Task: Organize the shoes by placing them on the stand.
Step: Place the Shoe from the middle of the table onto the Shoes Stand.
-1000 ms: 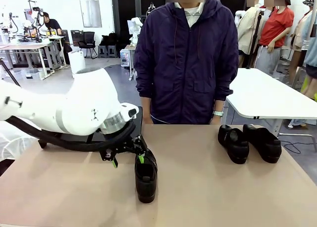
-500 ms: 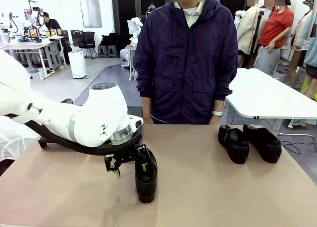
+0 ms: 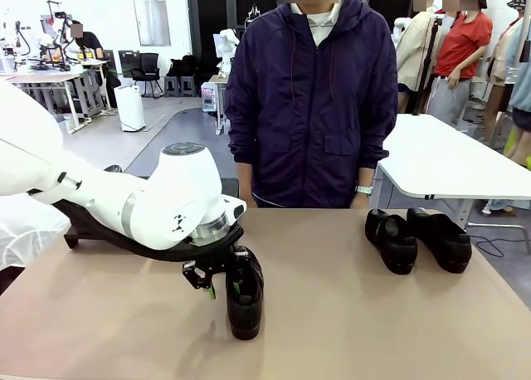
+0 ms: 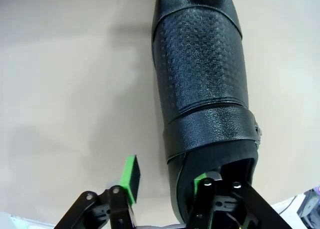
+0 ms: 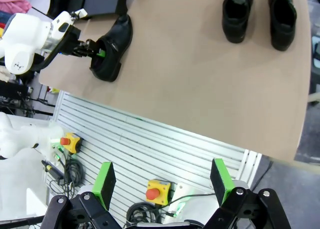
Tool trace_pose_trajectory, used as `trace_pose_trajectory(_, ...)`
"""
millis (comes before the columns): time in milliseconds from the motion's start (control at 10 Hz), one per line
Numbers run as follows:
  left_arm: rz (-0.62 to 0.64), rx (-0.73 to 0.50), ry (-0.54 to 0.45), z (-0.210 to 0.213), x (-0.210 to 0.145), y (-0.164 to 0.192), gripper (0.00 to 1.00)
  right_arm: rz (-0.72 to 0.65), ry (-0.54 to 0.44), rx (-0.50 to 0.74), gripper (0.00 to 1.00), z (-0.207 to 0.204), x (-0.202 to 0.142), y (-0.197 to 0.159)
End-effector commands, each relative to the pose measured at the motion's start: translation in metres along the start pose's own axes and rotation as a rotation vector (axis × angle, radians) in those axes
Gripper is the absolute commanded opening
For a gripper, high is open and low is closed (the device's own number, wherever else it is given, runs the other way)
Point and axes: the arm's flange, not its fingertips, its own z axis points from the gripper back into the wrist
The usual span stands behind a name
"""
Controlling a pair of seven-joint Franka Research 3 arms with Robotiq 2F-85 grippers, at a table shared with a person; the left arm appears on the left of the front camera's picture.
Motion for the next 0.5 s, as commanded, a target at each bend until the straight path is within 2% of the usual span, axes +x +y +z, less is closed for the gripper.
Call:
trace_pose_trajectory(0,0.005,0.01,-0.019,-0.003,0.0038,-0.008,0.0,0.0,-0.007,0.015,1.0,0.0019,-0.0013,-0.0014)
trace_pose_trajectory(400,-0.069,-0.038,0.007,0.0005,0.0023,-0.0161,0.0,0.0,-0.007,0.015,1.0,0.0019,-0.0013,-0.0014)
